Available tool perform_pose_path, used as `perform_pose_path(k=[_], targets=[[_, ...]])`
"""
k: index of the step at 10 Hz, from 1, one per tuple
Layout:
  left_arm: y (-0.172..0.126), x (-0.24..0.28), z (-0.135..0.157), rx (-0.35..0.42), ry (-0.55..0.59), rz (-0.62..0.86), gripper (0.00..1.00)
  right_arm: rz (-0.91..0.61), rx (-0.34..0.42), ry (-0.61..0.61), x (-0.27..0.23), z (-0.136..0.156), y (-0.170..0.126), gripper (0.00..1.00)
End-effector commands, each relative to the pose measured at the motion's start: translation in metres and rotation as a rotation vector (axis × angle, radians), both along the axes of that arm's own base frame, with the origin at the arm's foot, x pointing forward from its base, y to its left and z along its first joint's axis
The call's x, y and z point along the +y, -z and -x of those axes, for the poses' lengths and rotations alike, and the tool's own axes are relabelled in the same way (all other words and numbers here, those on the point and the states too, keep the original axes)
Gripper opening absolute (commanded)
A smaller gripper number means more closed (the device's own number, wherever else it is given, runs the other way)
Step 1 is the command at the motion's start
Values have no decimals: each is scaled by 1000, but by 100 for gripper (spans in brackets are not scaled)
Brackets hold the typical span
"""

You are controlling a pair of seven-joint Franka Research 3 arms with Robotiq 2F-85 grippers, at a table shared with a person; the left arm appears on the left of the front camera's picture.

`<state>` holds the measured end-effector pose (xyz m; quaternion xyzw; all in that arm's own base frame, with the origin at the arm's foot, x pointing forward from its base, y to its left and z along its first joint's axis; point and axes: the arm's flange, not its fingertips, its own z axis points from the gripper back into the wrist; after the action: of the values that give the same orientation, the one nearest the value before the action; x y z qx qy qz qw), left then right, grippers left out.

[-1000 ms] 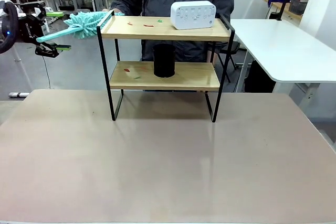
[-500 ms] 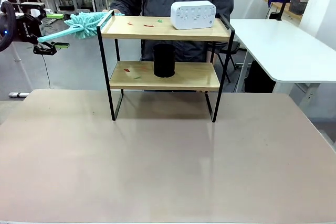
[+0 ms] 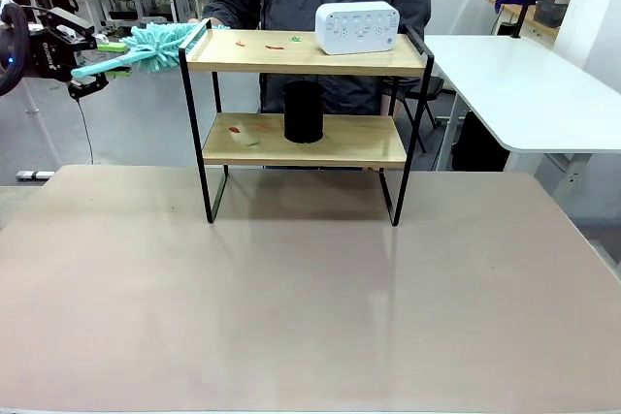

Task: Clean the shelf.
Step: Pick up the Duster from the human.

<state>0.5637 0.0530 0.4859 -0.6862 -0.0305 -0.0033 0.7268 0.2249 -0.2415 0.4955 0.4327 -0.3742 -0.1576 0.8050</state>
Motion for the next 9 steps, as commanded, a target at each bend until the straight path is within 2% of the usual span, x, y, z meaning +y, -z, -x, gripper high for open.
perform_pose_path(k=[1, 4, 5, 6, 8, 9], targets=[[0, -7, 9, -30, -8, -5, 0, 9, -31, -7, -1, -3, -2, 100], [-3, -5, 15, -46, 0, -18, 0, 9, -31, -7, -1, -3, -2, 100], [-10, 2, 28, -60, 3, -38, 0, 9, -31, -7, -1, -3, -2, 100], [-23, 20, 54, -106, 7, -99, 0, 9, -31, -7, -1, -3, -2, 100], [-45, 84, 150, -235, 11, -316, 0, 9, -31, -7, -1, -3, -2, 100], [-45, 107, 190, -263, 39, -392, 0, 9, -31, -7, -1, -3, -2, 100]])
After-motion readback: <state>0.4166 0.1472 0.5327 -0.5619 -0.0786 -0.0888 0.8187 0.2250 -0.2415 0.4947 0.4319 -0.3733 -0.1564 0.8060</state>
